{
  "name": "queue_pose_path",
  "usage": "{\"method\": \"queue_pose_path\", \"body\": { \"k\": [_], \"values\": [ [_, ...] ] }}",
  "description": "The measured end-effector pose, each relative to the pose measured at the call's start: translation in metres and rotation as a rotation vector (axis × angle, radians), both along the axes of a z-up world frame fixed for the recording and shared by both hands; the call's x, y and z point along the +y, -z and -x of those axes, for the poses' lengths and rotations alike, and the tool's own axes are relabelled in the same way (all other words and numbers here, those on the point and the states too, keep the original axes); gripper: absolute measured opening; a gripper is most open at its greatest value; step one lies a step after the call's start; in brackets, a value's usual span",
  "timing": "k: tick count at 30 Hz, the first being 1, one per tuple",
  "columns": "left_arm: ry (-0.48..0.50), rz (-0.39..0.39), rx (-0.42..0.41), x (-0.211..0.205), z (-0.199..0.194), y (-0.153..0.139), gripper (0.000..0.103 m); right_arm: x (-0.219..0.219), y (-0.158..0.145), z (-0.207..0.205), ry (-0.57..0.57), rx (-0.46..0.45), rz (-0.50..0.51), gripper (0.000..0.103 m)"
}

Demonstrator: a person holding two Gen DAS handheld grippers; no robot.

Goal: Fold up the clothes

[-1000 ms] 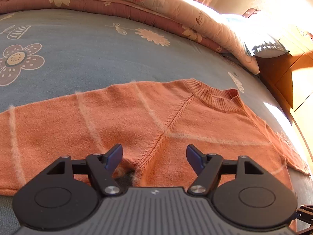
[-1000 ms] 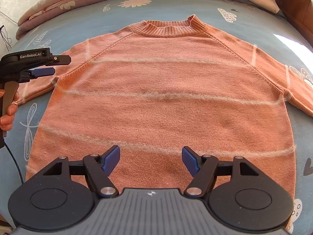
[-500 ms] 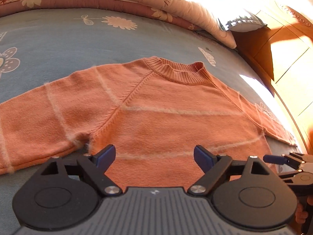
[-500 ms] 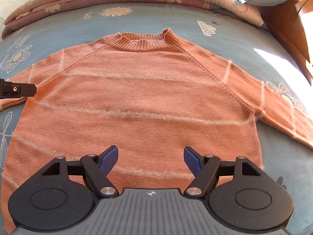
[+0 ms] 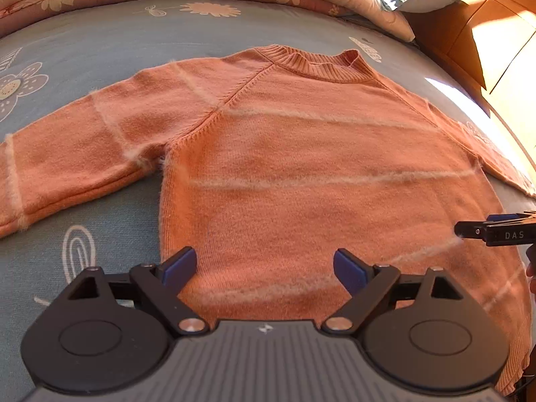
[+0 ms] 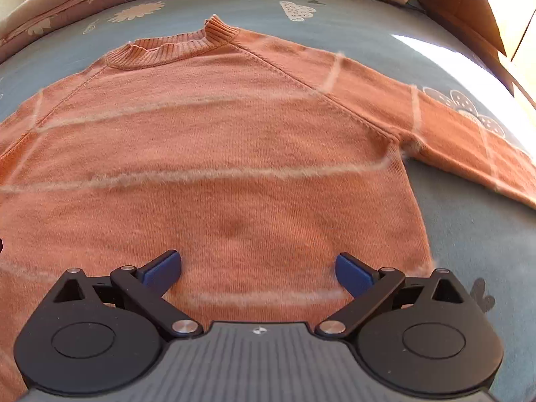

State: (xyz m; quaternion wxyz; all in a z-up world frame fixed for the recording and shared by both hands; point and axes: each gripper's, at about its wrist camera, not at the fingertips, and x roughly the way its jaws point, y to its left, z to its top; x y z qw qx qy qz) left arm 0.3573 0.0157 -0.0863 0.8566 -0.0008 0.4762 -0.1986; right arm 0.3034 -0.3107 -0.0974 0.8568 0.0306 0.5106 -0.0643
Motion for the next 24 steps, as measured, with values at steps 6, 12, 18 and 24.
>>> {"method": "queue_pose_path", "body": {
  "k": [6, 12, 18, 24],
  "values": [
    [0.074, -0.067, -0.014, -0.023, 0.043, -0.007, 0.09, -0.002, -0.001, 0.047, 0.034, 0.043, -0.036, 0.103],
    [0.155, -0.02, -0.06, -0.06, 0.045, -0.008, 0.09, 0.011, -0.001, 0.043, -0.002, 0.002, -0.024, 0.103],
    [0.115, 0.013, -0.085, -0.065, 0.057, 0.012, 0.096, 0.024, 0.002, 0.036, -0.035, -0.049, -0.019, 0.103],
    [0.115, -0.002, -0.116, -0.065, 0.07, 0.015, 0.099, 0.032, 0.004, 0.033, -0.054, -0.089, -0.014, 0.103]
  ]
}}
